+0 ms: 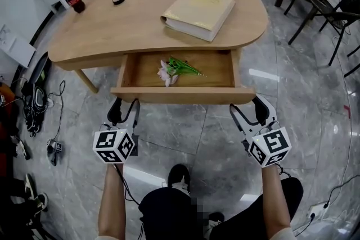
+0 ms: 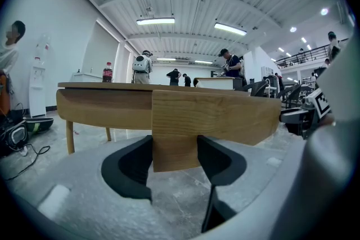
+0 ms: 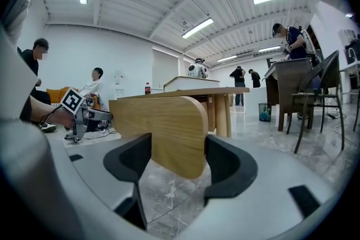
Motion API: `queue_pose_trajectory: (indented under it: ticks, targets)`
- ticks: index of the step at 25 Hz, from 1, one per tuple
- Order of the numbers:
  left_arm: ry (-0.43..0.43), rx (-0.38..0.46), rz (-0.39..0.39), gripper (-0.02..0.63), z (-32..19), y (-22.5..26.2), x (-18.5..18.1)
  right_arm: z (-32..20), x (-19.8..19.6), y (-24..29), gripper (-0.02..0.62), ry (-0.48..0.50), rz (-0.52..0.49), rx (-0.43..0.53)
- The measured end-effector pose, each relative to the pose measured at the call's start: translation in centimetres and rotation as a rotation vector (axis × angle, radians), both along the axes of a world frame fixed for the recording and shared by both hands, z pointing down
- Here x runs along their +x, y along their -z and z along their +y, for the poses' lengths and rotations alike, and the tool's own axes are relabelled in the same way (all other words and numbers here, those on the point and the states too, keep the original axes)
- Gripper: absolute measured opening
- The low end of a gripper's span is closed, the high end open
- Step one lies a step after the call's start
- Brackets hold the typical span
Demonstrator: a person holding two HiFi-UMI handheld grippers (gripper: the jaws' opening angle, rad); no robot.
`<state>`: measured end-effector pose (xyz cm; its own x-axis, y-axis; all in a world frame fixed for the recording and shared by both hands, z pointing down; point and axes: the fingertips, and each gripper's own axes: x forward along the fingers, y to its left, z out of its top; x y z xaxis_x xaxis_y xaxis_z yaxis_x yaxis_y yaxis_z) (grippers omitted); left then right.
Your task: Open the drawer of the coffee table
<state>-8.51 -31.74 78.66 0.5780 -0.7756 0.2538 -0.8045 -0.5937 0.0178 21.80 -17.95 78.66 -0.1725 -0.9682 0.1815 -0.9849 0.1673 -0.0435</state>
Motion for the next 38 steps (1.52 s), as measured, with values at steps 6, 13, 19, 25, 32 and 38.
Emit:
queue_pose_trajectory:
  ticks: [6,13,19,25,32,38]
  targets:
    - [0.001,0.002,0.0,0.238,1.1,-0.1,-0.5,1.0,-0.4,-0.1,0.299,0.02,-0.004,0.003]
    - [-0.006,0.0,-0.004,0.238,1.9,0.0,-0.7,2.0,-0.8,0.0,0.3,0.059,0.008,0.001]
    - [-0.004,0.006,0.0,0.238,2.8,0.1,-1.1,2.7,-1.2,0.0,0.3,0.075,0.02,0.006]
    - [-0.001,0.006,0.0,0.238,3.5,0.0,-1.4,3.3,-1.4,-0.1,0.299,0.087,0.023,0.014]
    - [-0.002,0.005,0.002,0.238,4.0,-0.4,-1.5,3.8,-1.5,-0.5,0.299,0.089,0.038,-0.001]
    - [0.0,-0.006,0.001,0.238,4.7,-0.9,-1.7,4.4,-1.6,-1.0,0.299,0.103,0.049,-0.01]
